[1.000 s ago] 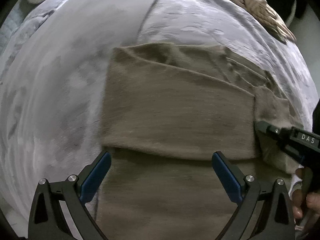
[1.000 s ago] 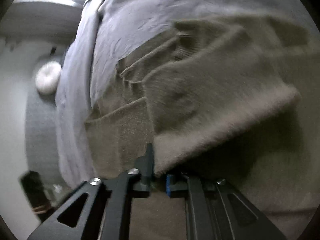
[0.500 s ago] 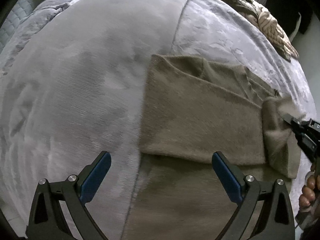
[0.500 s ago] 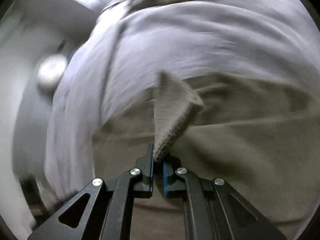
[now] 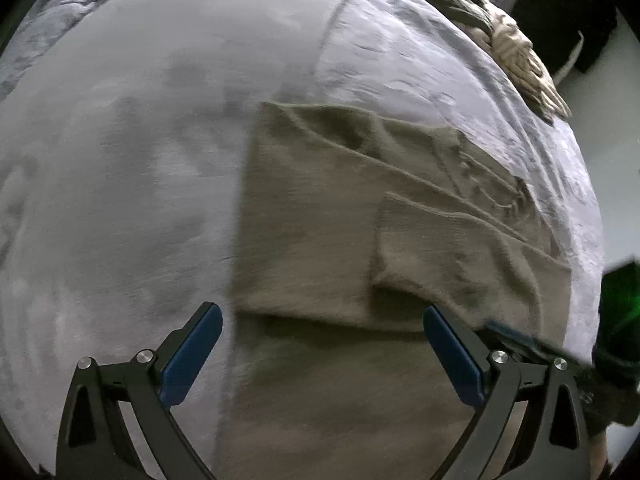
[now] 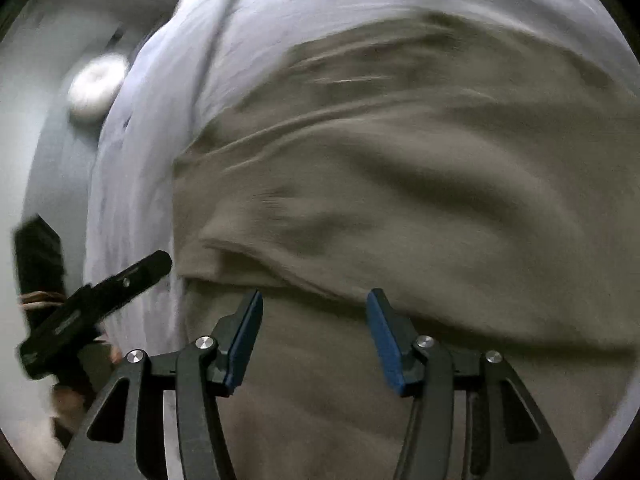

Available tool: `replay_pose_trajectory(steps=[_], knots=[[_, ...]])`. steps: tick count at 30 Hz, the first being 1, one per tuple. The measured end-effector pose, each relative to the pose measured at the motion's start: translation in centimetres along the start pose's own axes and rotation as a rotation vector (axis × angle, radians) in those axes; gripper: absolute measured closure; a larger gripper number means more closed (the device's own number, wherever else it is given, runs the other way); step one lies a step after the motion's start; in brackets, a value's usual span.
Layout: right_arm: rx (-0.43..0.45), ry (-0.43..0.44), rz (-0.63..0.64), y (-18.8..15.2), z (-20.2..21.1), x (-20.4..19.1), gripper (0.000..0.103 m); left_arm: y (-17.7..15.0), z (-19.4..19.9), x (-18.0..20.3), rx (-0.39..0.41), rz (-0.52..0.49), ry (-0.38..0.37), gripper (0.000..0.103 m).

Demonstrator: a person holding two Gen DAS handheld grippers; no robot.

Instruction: Fold small clothes

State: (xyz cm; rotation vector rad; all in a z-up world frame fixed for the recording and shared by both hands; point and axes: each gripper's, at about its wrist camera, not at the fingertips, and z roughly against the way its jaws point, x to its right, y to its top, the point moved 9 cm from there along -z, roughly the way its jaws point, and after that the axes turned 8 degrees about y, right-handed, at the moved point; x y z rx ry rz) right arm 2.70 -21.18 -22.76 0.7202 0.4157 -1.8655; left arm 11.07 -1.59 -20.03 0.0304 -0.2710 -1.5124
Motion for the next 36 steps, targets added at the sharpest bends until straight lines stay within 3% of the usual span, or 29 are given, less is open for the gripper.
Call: replay_pose_trajectory(steps=[7, 9, 10, 12, 13, 19, 22, 30, 33, 35, 36], knots=[[0.201, 0.076, -0.414, -1.5, 6.9, 10.7, 0.045, 0.9, -3.2, 5.2, -0.057, -0.05, -0.092, 0.004], [0.235, 0.09, -0.456, -1.2, 7.4, 11.8, 0.045, 0.8, -4.0, 6.5, -0.093, -0.064, -0.14, 0.038], [0.243, 0.087, -0.46, -0.9, 7.6, 12.1, 0.045, 0.7, -4.4, 6.9, -0.115, -0.066, -0.154, 0.046], [0.253, 0.039, -0.443, -0.3, 8.1, 12.5, 0.081, 0.7, -4.7, 7.5, -0.136, -0.072, -0.181, 0.087], [0.247, 0.016, -0.421, 0.2, 8.1, 12.4, 0.097, 0.8, -4.5, 7.7, -0.142, -0.072, -0.203, 0.092], [0.222, -0.081, -0.228, 1.7, 10.3, 12.2, 0.097, 0.3, -1.5, 7.3, -0.058, -0.101, -0.202, 0.093], [0.181, -0.111, -0.228, 1.4, 9.1, 13.4, 0.097, -0.7, -2.3, 6.4, -0.064, -0.127, -0.156, 0.093], [0.126, -0.07, -0.263, -0.5, 10.0, 13.7, 0.09, -2.5, -3.1, 4.4, -0.084, -0.115, -0.093, 0.093], [0.126, -0.013, -0.237, -1.0, 11.5, 12.6, 0.074, -2.9, -2.3, 3.1, -0.084, -0.125, -0.049, 0.093], [0.191, 0.009, -0.214, 0.1, 13.2, 12.2, 0.044, -2.6, -1.1, 2.1, -0.058, -0.121, -0.034, 0.093], [0.23, 0.008, -0.206, 0.7, 14.1, 12.3, 0.043, -2.4, -0.5, 1.8, -0.045, -0.119, -0.028, 0.093]])
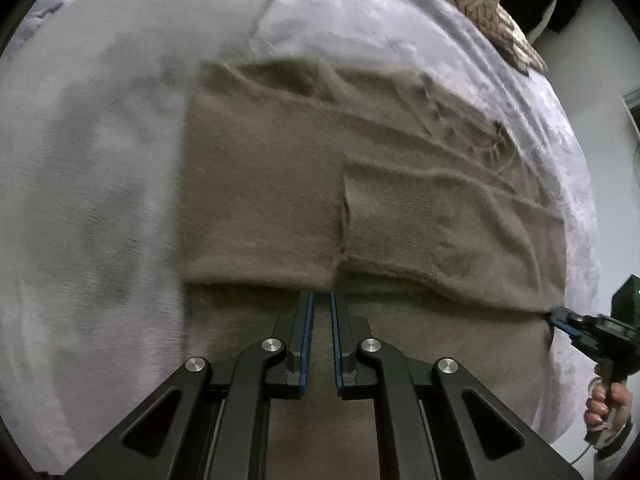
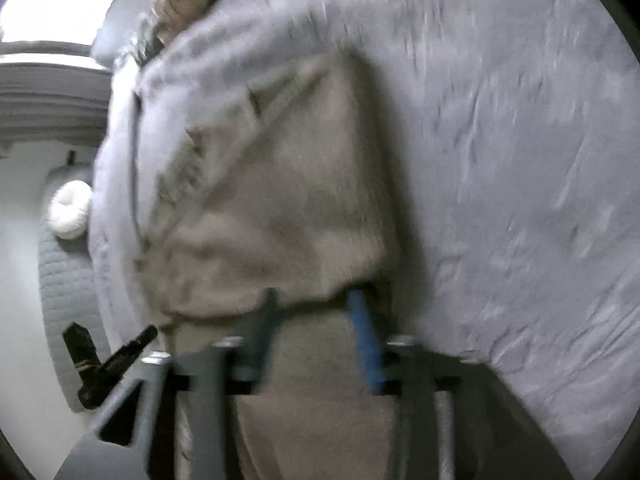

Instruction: Fold small clothes

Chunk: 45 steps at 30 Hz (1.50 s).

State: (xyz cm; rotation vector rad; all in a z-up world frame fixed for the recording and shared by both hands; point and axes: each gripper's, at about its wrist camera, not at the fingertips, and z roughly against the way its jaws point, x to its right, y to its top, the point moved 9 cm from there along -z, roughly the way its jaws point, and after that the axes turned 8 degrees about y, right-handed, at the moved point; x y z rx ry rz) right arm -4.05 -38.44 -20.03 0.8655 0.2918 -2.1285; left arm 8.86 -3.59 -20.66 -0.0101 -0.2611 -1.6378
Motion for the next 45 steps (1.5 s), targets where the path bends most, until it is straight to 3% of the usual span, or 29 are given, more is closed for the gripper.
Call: replay_pose_trajectory(steps=[4, 7, 9, 10, 14, 18, 21, 24, 29, 33, 38, 45], knots=[[0.085, 0.018, -0.076, 4.0, 0.0, 1.5, 0.043, 2.3, 1.8, 0.1, 0.067, -0.003, 0.017, 0.093], [0.081, 0.008, -0.147, 5.8, -2.0, 3.1, 0.044, 4.3, 1.1, 1.1, 0.067, 0.002, 0.012, 0.092], [0.06, 0.015, -0.179, 6.4, -3.3, 3.5, 0.083, 5.2, -0.1, 2.2, 0.057, 0.001, 0.004, 0.093], [0.045, 0.006, -0.173, 6.5, -3.7, 3.3, 0.094, 5.4, -0.6, 2.6, 0.053, -0.007, 0.01, 0.093], [0.052, -0.138, 0.067, 6.8, -3.0, 0.7, 0.095, 4.7, -2.9, 3.6, 0.01, -0.036, 0.052, 0.092], [0.01, -0.311, 0.187, 7.0, -4.0, 2.0, 0.094, 3.2, -3.9, 3.2, -0.007, -0.049, 0.078, 0.093], [0.023, -0.305, 0.141, 7.0, -4.1, 2.7, 0.093, 2.8, -4.0, 2.8, -0.017, -0.036, 0.069, 0.092], [0.044, -0.301, 0.075, 6.4, -3.1, 2.3, 0.081, 2.7, -3.4, 2.0, -0.015, -0.003, 0.093, 0.092], [0.042, -0.226, 0.063, 3.5, -1.8, 0.0, 0.058, 2.0, -2.1, 0.8, -0.012, -0.004, 0.118, 0.092], [0.007, -0.102, 0.038, -0.3, -2.3, -2.7, 0.058, 1.0, -1.3, -0.1, -0.022, 0.007, 0.135, 0.092], [-0.144, 0.104, 0.007, -6.1, -7.5, -8.4, 0.058, -0.3, -0.5, -0.5, -0.018, -0.012, 0.18, 0.092], [-0.249, 0.164, -0.076, -9.9, -13.8, -11.8, 0.058, -1.2, -0.4, -0.8, -0.027, -0.022, 0.21, 0.092]])
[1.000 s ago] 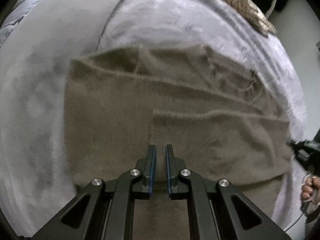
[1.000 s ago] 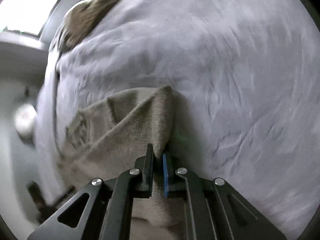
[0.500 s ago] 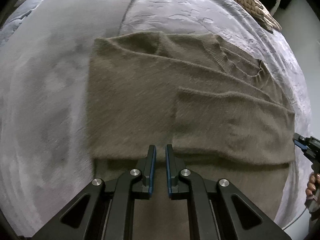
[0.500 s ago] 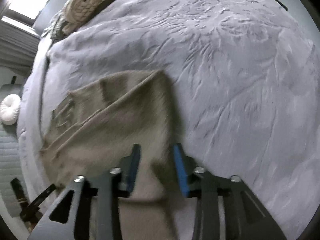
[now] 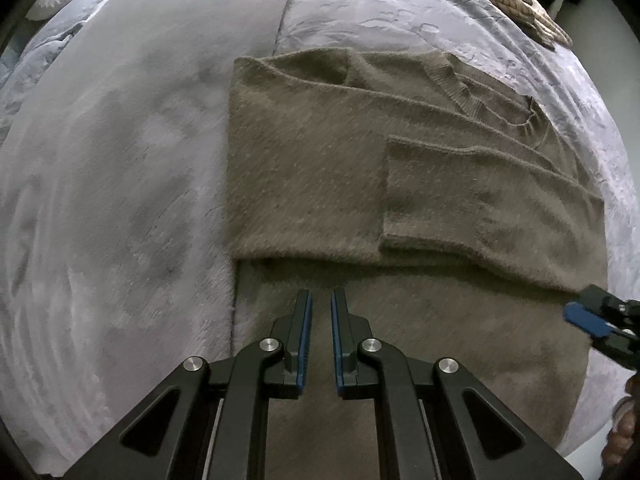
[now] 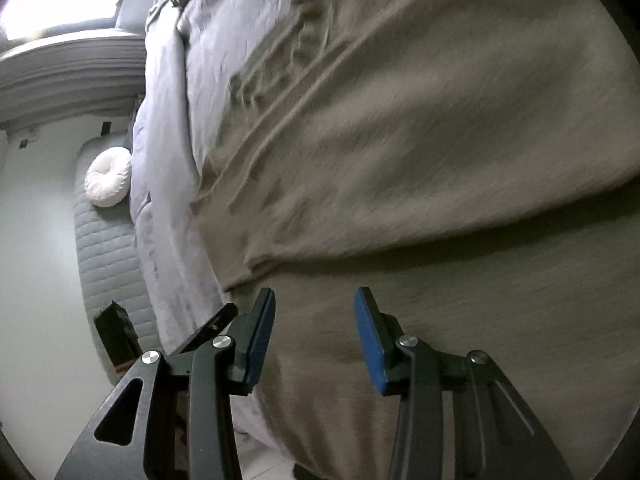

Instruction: Fold small clothes

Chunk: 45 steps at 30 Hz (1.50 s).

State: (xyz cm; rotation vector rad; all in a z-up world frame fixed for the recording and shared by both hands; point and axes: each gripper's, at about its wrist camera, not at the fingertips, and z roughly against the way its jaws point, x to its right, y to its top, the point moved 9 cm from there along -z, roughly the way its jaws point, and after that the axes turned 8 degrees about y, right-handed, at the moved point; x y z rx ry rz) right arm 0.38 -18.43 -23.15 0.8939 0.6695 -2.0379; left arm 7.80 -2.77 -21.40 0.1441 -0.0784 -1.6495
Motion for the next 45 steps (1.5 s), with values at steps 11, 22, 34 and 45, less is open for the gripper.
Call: replay_pose_trajectory(steps=[11, 22, 34, 45], knots=[[-0.03, -0.084, 0.043, -2.7, -0.1, -0.1, 0.047, -1.4, -0.6, -0.5, -0.026, 0.046, 0.029, 0.092], [-0.006, 0.115, -0.052, -1.2, -5.4, -4.2, 0.045, -2.7, -0.1, -1.2, -0.004, 0.054, 0.07, 0.001], [0.029, 0.138, -0.252, 0.5, -12.0, -4.2, 0.046, -2.9, -0.4, -5.9, -0.004, 0.124, 0.086, 0.001], [0.03, 0.083, -0.25, -0.3, -12.4, -2.7, 0.096, -3.4, 0.2, -9.4, 0.005, 0.12, 0.079, 0.001]])
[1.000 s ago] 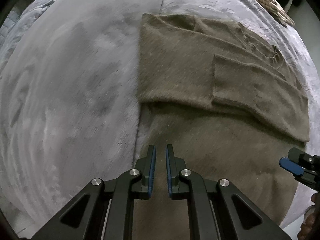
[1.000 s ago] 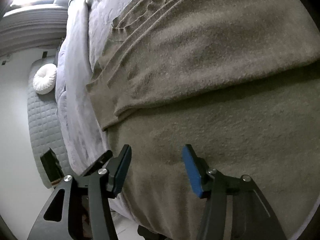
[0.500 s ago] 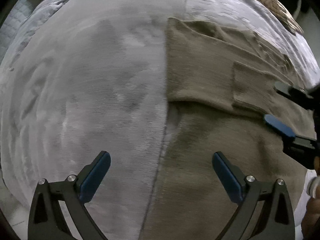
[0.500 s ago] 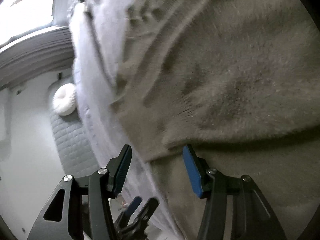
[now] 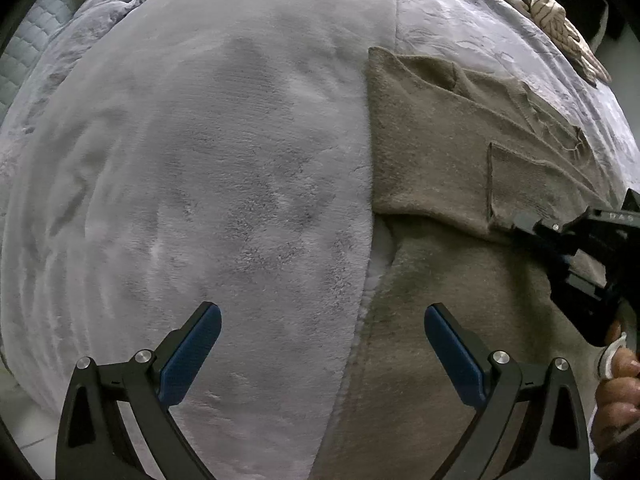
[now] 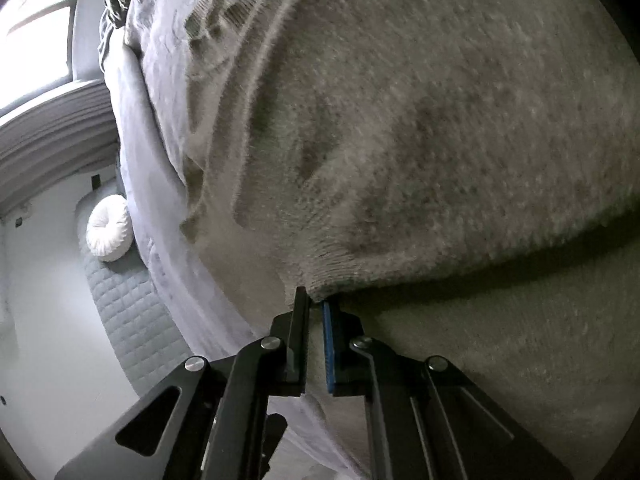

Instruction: Fold small clothes

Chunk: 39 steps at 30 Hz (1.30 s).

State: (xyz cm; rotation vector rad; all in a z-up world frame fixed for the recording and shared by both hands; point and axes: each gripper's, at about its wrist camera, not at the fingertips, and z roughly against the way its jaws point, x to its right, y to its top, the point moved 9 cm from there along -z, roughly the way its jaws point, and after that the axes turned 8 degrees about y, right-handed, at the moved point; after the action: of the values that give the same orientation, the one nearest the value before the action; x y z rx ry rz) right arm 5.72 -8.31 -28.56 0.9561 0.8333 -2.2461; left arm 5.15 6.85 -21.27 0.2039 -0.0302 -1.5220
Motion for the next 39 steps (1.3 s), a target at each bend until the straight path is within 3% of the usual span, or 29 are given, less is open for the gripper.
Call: replay_pose_trajectory(steps=[10, 12, 15, 25, 34, 39], knots=[[-0.116, -0.089, 0.104, -2.2, 0.4, -0.8, 0.093, -1.8, 1.0, 0.9, -0.012, -0.037, -0.029, 0.001], [-0.128, -0.115, 0.146, -3.0, 1.1, -0.9, 0.086, -1.8, 1.3, 1.1, -0.014, -0.038, -0.039, 0.001], [-0.125, -0.169, 0.223, -3.9, 2.8, -1.1, 0.056, -2.0, 1.9, 1.5, -0.013, -0.044, -0.05, 0.001], [-0.066, -0.281, 0.322, -4.3, 9.1, 0.0, 0.046, -2.5, 3.8, 3.7, -0.024, -0.094, -0.093, 0.001], [0.016, -0.289, 0.254, -5.2, 13.7, 2.7, 0.046, -3.3, 4.0, 4.4, -0.014, -0.164, -0.134, 0.001], [0.054, -0.302, 0.216, -6.9, 13.7, 3.6, 0.046, -3.8, 4.3, 4.7, -0.001, -0.218, -0.154, 0.001]])
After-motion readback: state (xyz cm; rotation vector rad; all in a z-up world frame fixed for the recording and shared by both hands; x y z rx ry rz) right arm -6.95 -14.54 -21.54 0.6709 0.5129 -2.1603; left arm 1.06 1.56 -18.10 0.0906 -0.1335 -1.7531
